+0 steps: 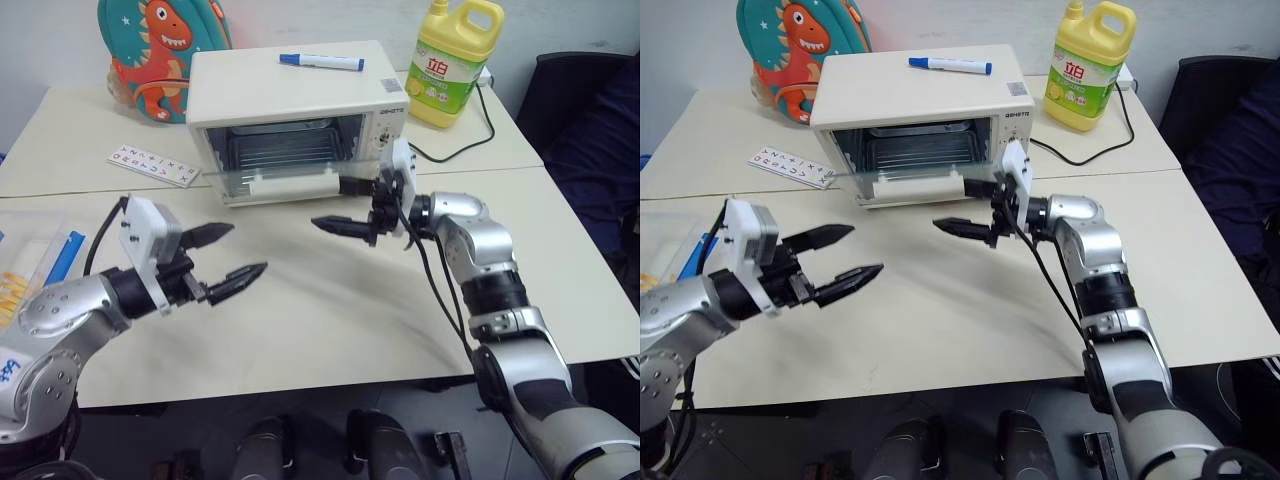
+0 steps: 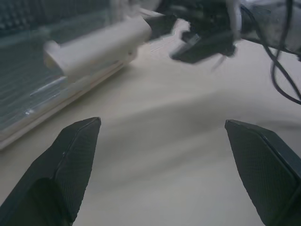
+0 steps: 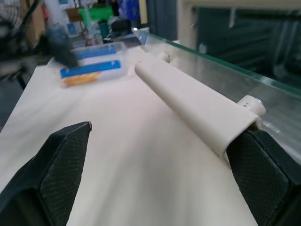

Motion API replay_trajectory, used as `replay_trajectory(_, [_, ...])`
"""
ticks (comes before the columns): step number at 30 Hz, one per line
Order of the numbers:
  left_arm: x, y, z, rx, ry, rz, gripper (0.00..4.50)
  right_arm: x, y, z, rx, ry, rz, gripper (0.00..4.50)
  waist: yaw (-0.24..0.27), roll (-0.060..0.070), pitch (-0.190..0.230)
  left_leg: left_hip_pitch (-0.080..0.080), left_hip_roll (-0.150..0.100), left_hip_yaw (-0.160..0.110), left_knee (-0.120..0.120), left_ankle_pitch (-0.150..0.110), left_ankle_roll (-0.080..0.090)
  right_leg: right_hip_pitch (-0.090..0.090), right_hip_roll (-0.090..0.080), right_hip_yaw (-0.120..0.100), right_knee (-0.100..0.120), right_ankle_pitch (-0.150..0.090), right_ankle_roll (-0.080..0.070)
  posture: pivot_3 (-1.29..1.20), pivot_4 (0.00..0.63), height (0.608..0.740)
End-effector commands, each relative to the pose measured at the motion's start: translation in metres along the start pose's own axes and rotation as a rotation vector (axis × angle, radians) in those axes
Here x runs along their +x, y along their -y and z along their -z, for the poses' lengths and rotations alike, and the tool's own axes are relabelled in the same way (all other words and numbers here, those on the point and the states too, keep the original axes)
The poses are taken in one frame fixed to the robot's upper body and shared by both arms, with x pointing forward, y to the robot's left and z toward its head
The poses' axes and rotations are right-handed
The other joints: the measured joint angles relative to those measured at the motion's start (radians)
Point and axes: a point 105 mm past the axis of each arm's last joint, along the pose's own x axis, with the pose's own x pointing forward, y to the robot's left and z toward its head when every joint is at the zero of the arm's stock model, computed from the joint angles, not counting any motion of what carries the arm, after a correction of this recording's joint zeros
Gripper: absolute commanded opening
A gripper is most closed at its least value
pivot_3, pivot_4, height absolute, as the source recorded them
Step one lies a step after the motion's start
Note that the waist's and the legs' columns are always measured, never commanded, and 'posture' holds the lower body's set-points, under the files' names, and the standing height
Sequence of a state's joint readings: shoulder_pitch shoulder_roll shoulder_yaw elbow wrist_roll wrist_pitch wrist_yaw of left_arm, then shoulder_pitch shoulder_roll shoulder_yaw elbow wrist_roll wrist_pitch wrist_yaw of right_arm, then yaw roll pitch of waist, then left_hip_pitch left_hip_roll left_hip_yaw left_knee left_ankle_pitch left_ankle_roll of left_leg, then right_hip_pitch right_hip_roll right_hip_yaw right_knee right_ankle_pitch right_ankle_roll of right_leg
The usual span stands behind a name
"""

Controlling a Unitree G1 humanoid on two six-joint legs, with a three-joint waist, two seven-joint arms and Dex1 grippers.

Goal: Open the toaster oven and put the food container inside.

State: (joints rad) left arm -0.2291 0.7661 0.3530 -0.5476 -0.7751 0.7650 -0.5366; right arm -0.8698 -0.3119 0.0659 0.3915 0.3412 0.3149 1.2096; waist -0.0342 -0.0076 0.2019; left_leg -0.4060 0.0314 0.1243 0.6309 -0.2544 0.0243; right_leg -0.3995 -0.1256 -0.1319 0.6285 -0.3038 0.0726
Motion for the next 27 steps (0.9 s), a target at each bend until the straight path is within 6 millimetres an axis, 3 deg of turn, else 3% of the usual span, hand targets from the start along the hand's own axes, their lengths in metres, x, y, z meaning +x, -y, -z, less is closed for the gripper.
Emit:
replay_trajectory(1, [0.001,-0.021,-0.020,0.070,0.048,-0.059,3.96,0.008,-0.021,-0.006,-0.038,0.015,-0.099,4.50,-0.003,0.000,0.000,0.000,0.000,0.000,0.000,0.000,0.000,0.000,0.000,0.000,0.000,0.000,0.000,0.00,0.150,0.740])
replay_trajectory(7, [0.020,-0.059,-0.036,0.165,0.004,-0.083,2.10,0.006,-0.029,0.008,0.003,0.011,-0.080,4.50,0.001,0.000,0.000,0.000,0.000,0.001,0.000,0.000,-0.001,-0.001,0.005,0.001,0.000,0.000,0.000,0.00,0.150,0.740])
replay_trajectory(11, [0.035,-0.074,-0.028,0.200,-0.062,-0.075,0.91,0.004,-0.031,0.011,0.014,0.013,-0.060,4.50,0.003,0.000,0.000,0.000,0.001,0.004,0.000,0.000,-0.001,-0.002,0.009,0.004,0.000,0.000,0.000,0.00,0.150,0.740])
replay_trajectory(14, [0.047,-0.072,-0.015,0.223,-0.125,-0.020,0.02,0.001,-0.033,0.012,0.017,0.014,-0.049,4.50,0.004,-0.001,0.000,-0.001,0.002,0.008,0.000,0.000,-0.001,-0.006,0.010,0.007,0.002,0.000,0.000,0.00,0.150,0.740])
replay_trajectory(20, [0.057,-0.059,0.008,0.246,-0.222,0.100,0.02,-0.012,-0.037,0.014,0.020,0.000,0.000,4.50,0.006,-0.002,0.000,-0.001,0.003,0.017,0.001,0.000,0.000,-0.013,0.011,0.015,0.008,0.000,0.000,0.00,0.150,0.740])
replay_trajectory(23, [0.055,-0.045,0.022,0.254,-0.268,0.165,0.02,-0.050,-0.041,0.032,0.046,-0.099,0.078,4.50,0.011,-0.003,0.000,0.000,0.003,0.017,0.003,0.000,0.000,-0.013,0.010,0.019,0.009,0.000,0.000,0.00,0.150,0.740])
replay_trajectory(27, [0.045,-0.038,0.039,0.256,-0.322,0.184,0.02,-0.081,-0.055,0.033,0.073,-0.159,0.088,4.50,0.014,-0.004,0.000,-0.001,0.002,0.019,0.004,-0.002,0.003,-0.013,0.009,0.021,0.008,0.001,0.002,0.00,0.150,0.740])
